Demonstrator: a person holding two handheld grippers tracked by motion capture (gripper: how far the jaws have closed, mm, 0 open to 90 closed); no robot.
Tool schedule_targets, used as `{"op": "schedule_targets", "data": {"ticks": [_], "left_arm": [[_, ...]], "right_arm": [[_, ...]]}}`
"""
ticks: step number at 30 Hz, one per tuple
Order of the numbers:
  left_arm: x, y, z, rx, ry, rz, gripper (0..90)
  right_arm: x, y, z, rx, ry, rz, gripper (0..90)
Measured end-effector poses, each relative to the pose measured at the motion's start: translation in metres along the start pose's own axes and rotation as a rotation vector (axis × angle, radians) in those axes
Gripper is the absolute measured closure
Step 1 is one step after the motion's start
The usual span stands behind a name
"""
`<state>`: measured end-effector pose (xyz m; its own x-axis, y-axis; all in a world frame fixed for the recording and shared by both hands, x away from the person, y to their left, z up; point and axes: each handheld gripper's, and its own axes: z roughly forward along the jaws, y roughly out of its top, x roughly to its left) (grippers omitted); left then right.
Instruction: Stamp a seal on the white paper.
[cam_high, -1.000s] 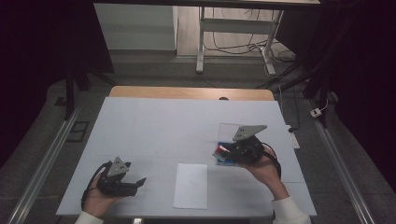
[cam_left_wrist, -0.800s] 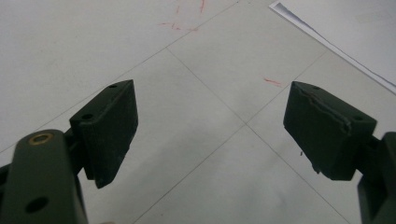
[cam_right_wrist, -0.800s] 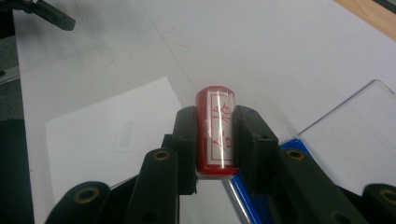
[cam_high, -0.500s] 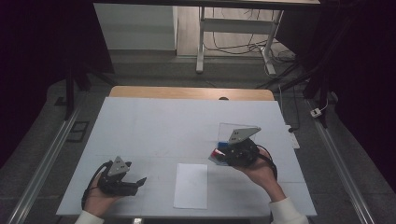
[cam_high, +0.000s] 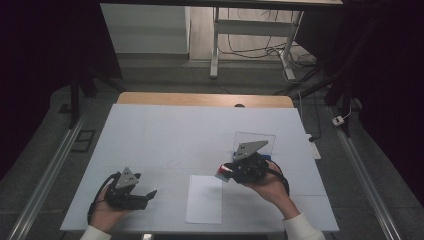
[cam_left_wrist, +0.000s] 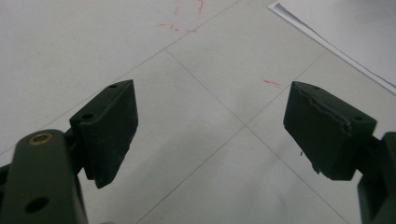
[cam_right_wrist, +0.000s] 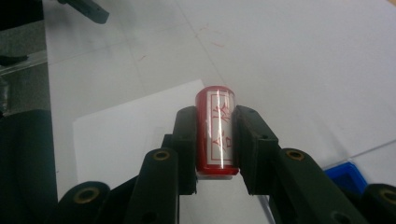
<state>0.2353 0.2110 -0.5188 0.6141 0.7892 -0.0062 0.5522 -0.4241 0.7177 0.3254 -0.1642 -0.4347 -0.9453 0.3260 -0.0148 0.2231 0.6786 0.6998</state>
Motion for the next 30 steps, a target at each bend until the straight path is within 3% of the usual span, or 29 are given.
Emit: {"op": "schedule_targets", "data": {"ticks": [17, 30], "left_arm": [[-0.001, 0.0, 0.0, 0.0, -0.001, -0.002, 18.4], [-0.001, 0.0, 0.0, 0.005, -0.002, 0.003, 18.4]], "right_arm": [[0.028, 0.008, 0.035, 0.054, 0.095, -0.058, 69.4], [0.038, 0.007, 0.057, 0.12, 0.1, -0.095, 69.4]]}}
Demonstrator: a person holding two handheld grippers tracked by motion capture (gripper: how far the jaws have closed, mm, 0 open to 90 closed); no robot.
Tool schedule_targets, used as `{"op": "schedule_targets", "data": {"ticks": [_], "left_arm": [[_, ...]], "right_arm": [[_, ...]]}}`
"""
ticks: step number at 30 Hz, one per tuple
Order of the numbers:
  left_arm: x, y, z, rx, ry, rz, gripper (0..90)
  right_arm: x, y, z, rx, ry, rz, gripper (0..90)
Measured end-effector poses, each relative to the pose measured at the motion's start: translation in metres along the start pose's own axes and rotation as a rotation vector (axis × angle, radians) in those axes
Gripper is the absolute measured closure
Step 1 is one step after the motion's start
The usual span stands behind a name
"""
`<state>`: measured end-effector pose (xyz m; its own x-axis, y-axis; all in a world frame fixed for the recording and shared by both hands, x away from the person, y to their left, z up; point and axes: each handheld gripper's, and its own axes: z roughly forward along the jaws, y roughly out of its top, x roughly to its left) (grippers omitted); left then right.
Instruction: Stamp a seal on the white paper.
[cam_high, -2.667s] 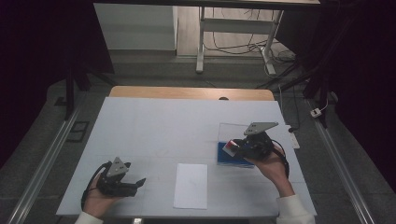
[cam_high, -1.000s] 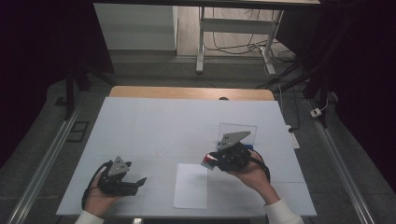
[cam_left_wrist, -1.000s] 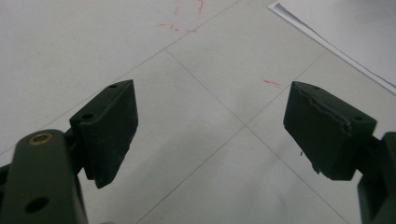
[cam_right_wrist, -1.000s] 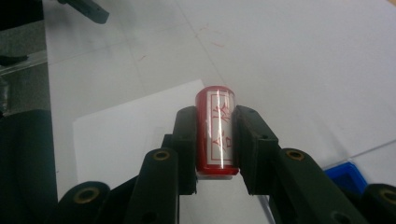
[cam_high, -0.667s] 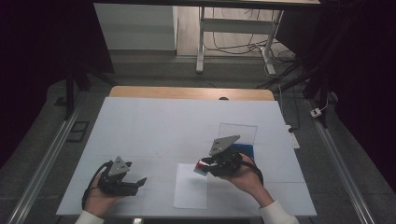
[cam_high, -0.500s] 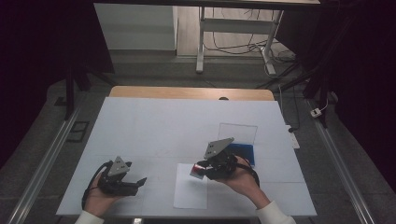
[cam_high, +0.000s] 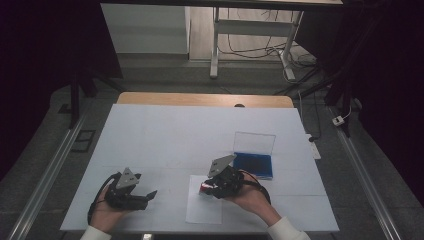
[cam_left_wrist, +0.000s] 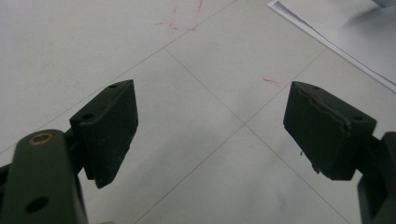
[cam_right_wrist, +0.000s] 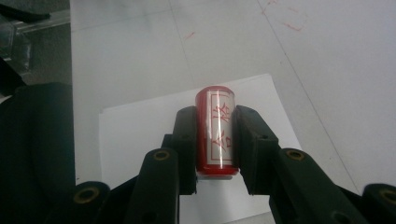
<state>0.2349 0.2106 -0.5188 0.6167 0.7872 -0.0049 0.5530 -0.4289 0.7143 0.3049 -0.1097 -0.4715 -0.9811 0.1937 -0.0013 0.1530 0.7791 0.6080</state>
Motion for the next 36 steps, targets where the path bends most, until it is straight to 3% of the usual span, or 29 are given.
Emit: {"op": "schedule_targets", "data": {"ticks": [9, 36], "left_arm": [[0.0, 0.0, 0.0, 0.001, 0.0, 0.002, 18.4], [0.0, 0.0, 0.0, 0.004, 0.002, 0.005, 18.5]], "right_arm": [[0.002, -0.001, 0.008, 0.032, -0.016, -0.014, 69.4], [0.001, -0.004, 0.017, 0.05, -0.024, -0.015, 69.4]]}}
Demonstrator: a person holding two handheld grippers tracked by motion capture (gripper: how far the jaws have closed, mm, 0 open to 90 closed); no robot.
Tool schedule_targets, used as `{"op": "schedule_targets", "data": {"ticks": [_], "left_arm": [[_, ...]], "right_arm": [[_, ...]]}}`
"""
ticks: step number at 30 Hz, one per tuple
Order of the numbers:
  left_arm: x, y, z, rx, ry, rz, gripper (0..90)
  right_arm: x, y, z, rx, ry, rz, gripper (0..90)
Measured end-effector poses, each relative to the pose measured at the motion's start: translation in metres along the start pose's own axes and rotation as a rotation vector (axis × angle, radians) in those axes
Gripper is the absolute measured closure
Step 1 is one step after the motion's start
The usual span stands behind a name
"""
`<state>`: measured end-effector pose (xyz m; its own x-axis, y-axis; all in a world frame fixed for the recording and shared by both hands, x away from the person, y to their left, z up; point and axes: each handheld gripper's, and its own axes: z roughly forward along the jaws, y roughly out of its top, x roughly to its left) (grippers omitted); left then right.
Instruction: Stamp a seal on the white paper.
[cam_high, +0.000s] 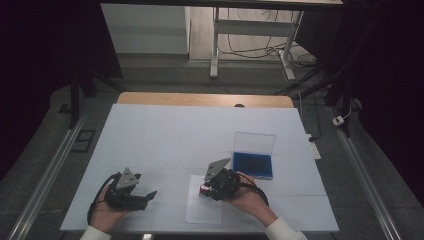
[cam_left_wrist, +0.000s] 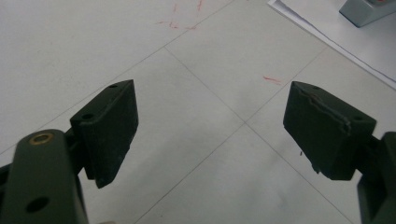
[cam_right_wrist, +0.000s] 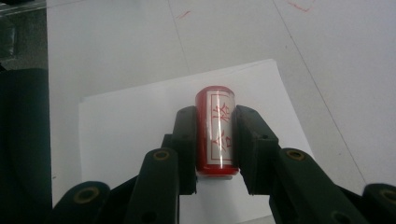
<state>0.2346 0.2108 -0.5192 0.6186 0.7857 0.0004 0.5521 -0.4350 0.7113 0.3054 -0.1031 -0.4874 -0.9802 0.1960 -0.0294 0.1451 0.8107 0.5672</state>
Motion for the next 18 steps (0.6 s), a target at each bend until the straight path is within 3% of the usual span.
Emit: {"op": "schedule_targets", "data": {"ticks": [12, 18], "left_arm": [[0.0004, -0.0001, -0.0001, -0.001, 0.001, -0.002, 18.5], [0.0002, 0.0, 0.0002, 0.002, 0.003, 0.0, 18.5]], "right_arm": [[0.0003, 0.0008, 0.0007, 0.008, -0.005, -0.016, 69.4], [-0.0008, 0.0009, 0.001, 0.014, 0.002, 0.001, 69.7]]}}
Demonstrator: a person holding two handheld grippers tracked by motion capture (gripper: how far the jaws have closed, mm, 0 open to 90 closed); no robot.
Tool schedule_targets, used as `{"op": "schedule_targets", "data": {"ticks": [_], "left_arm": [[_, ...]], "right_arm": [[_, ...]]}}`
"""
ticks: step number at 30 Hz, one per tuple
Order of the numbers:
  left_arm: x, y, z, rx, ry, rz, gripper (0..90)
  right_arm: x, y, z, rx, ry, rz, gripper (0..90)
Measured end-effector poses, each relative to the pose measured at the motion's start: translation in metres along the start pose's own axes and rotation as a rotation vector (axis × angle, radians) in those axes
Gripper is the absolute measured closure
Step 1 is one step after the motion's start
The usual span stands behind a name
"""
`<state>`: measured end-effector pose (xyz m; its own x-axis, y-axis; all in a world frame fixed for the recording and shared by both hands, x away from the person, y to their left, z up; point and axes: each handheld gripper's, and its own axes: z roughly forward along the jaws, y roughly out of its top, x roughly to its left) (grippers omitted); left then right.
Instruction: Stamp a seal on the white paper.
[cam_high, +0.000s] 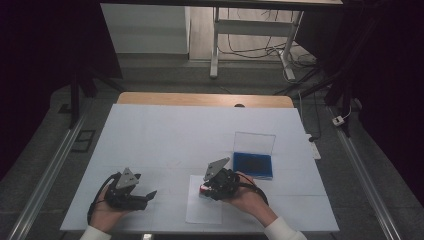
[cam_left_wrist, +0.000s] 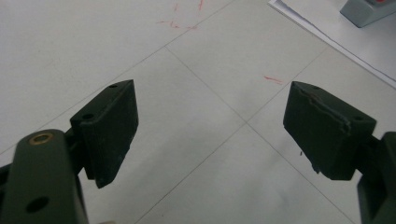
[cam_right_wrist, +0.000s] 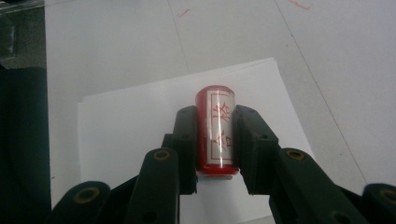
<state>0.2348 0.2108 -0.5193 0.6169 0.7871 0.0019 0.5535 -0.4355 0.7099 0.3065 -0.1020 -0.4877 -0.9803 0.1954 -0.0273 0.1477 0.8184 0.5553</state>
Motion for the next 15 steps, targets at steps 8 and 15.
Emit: {"op": "schedule_targets", "data": {"ticks": [8, 15], "left_arm": [[0.0002, -0.0003, 0.0003, 0.002, 0.003, -0.004, 18.5], [0.0001, -0.0005, -0.0006, -0.001, 0.002, -0.008, 18.5]], "right_arm": [[0.0002, 0.002, 0.0036, 0.035, -0.006, -0.01, 70.0], [0.0012, 0.0029, 0.0046, 0.046, -0.009, -0.008, 70.0]]}}
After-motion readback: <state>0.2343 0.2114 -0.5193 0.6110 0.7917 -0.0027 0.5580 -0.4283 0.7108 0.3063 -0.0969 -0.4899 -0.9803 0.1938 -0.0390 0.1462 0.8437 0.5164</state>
